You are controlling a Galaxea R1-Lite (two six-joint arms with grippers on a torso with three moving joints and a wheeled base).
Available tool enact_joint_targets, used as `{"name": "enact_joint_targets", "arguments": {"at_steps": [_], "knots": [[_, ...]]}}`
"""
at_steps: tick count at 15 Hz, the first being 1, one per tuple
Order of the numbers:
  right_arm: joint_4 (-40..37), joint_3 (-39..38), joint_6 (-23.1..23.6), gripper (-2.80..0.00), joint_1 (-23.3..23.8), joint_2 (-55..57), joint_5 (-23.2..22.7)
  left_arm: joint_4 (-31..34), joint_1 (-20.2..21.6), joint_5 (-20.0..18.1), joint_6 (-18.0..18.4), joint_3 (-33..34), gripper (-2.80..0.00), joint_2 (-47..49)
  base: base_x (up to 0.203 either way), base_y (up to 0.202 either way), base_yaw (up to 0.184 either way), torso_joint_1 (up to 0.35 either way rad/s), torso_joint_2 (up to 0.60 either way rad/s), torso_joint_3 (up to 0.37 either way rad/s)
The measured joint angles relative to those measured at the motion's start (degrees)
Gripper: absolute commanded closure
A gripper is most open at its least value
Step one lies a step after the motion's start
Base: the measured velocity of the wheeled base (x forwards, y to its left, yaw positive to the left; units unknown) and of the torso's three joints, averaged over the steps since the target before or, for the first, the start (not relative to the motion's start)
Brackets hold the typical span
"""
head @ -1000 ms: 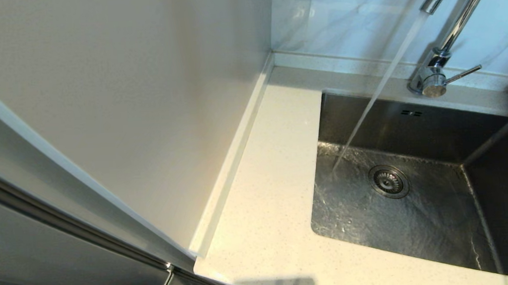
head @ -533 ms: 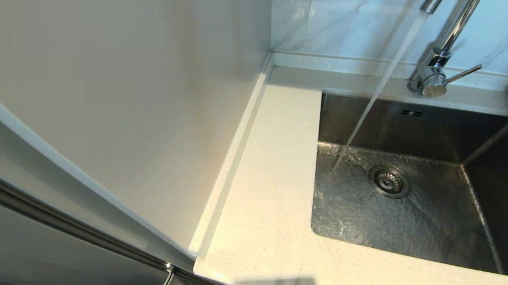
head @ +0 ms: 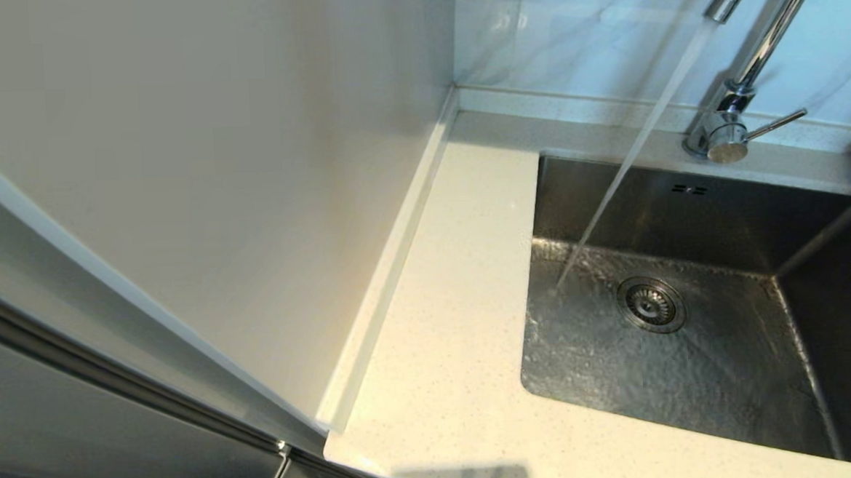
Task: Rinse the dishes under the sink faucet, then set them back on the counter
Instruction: Place the bowl on the table
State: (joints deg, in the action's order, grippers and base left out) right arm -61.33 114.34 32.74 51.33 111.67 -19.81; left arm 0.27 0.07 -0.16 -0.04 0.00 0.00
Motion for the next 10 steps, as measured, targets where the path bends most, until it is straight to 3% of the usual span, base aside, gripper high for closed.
{"name": "enact_joint_targets", "arguments": {"at_steps": [6,7,10], "knots": [[-7.86,-1.09,3.40,0.00,0.61,-1.41,-0.25,-0.02,0.00,0.00,0.04,0.00,0.00,0.00,0.000,0.000,0.000,0.000,0.00,0.000],[-7.94,-1.91,3.67,-2.80,0.71,-1.79,-0.24,-0.02,0.00,-0.02,0.01,0.00,0.00,0.00,0.000,0.000,0.000,0.000,0.00,0.000],[-7.99,-2.77,3.85,-2.80,0.79,-2.60,-0.21,0.00,0.00,0.00,0.03,0.00,0.00,0.00,0.000,0.000,0.000,0.000,0.00,0.000]]}}
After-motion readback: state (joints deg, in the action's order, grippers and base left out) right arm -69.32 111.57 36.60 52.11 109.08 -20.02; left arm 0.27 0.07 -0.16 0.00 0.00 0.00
